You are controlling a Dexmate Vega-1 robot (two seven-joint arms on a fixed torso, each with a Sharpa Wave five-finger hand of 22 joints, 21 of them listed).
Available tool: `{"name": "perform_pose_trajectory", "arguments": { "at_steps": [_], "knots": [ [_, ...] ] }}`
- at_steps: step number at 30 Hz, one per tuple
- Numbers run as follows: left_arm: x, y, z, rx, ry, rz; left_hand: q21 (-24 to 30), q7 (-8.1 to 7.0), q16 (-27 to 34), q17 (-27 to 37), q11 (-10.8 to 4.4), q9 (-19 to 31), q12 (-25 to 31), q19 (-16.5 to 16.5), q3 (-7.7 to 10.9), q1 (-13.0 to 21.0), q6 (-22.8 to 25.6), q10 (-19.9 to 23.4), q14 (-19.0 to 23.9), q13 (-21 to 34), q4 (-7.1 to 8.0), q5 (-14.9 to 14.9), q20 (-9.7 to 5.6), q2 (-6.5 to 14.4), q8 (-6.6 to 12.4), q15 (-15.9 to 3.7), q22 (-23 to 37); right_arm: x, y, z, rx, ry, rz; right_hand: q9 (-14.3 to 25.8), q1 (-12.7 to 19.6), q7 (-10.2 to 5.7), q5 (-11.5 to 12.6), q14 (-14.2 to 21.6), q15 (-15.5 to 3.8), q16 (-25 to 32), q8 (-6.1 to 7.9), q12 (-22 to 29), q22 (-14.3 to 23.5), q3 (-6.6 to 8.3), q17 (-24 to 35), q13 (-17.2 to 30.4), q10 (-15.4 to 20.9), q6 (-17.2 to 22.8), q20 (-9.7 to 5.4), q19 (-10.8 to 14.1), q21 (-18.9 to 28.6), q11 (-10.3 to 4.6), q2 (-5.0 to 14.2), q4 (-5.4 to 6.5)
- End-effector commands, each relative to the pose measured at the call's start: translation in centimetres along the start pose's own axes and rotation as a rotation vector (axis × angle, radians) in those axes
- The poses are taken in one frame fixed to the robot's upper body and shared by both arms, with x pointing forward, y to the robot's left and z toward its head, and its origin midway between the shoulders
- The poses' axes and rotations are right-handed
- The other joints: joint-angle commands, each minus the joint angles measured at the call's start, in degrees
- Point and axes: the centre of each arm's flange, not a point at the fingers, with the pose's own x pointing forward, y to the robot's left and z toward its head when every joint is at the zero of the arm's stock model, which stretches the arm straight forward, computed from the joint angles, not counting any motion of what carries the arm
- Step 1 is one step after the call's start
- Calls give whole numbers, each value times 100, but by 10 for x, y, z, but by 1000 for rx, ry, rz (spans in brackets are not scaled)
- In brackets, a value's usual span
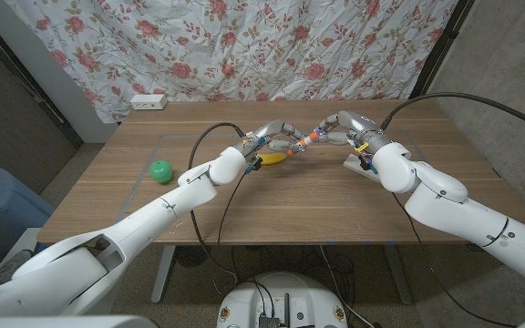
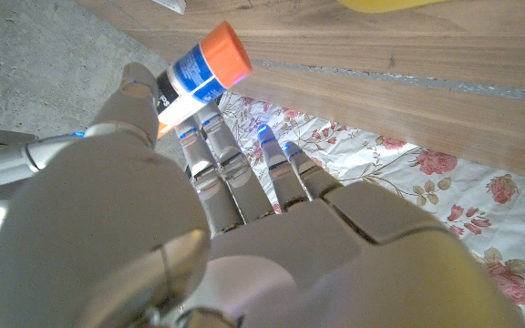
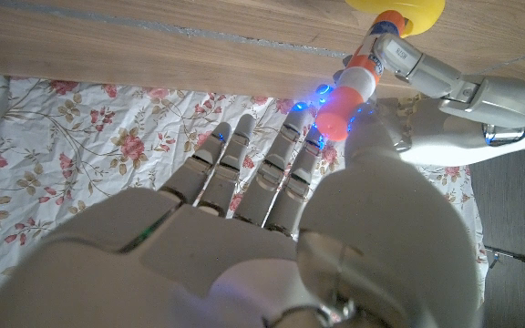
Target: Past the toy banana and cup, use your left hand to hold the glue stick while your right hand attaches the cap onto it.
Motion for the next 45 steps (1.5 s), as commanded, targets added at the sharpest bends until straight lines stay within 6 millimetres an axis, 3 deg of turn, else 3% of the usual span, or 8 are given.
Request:
{"name": "perform_pose_trajectory", "arguments": {
  "at_steps": [1,45],
  "knots": [
    [-1,0,1,-1,-3,5,47,233,10,9,-122,50,28,36,48,-2,334,140,21,21,-2,33,-73,348,41,-762,11,0,2,2,-6,0,1,30,-49,-7,-24,7,-747,35,-24,-13,7,-34,32,29,-14,65,26,10,-15,0,28,1],
    [4,-1,-2,-5,-2,-2,47,315,12,9,-120,51,22,44,75,82,329,138,35,22,-13,34,-66,344,43,-751,10,6,5,-2,23,4,5,32,-71,-6,-44,-3,-743,49,-78,-14,8,-70,39,31,-35,83,45,16,-8,1,79,-8]
  ]
}}
